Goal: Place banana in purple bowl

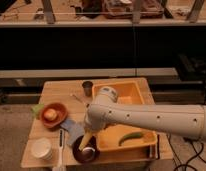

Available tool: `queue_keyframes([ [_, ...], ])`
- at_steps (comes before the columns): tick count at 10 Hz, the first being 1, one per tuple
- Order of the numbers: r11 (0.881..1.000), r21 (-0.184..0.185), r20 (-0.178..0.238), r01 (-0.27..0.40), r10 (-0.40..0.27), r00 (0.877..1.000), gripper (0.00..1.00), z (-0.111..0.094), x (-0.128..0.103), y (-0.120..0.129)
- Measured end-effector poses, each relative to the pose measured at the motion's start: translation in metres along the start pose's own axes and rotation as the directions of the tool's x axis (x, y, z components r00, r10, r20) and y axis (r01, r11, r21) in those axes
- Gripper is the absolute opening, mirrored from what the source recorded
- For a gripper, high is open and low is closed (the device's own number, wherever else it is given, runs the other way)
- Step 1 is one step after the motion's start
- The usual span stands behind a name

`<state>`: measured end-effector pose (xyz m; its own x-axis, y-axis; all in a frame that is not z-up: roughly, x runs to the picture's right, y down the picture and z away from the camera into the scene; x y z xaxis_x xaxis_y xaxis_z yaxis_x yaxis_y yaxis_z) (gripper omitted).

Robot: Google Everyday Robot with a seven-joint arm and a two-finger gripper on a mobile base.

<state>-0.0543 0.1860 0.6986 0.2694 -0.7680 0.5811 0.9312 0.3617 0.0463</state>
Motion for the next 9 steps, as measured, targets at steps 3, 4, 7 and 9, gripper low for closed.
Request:
queue_keyframes([
  [3,0.998,-0.007,-0.012,0.069,-0.069,0.998,0.02,0.009,0.001,-0.004],
  [4,0.996,-0.009,-0.012,0.087,-0.088,0.996,0.10,0.012,0.001,-0.004],
  [7,0.992,-0.007,-0.008,0.123,-0.123,0.992,0.41,0.016,0.000,-0.004],
  [9,0.991,-0.004,-0.009,0.133,-0.133,0.991,0.60,0.016,-0.001,-0.004],
])
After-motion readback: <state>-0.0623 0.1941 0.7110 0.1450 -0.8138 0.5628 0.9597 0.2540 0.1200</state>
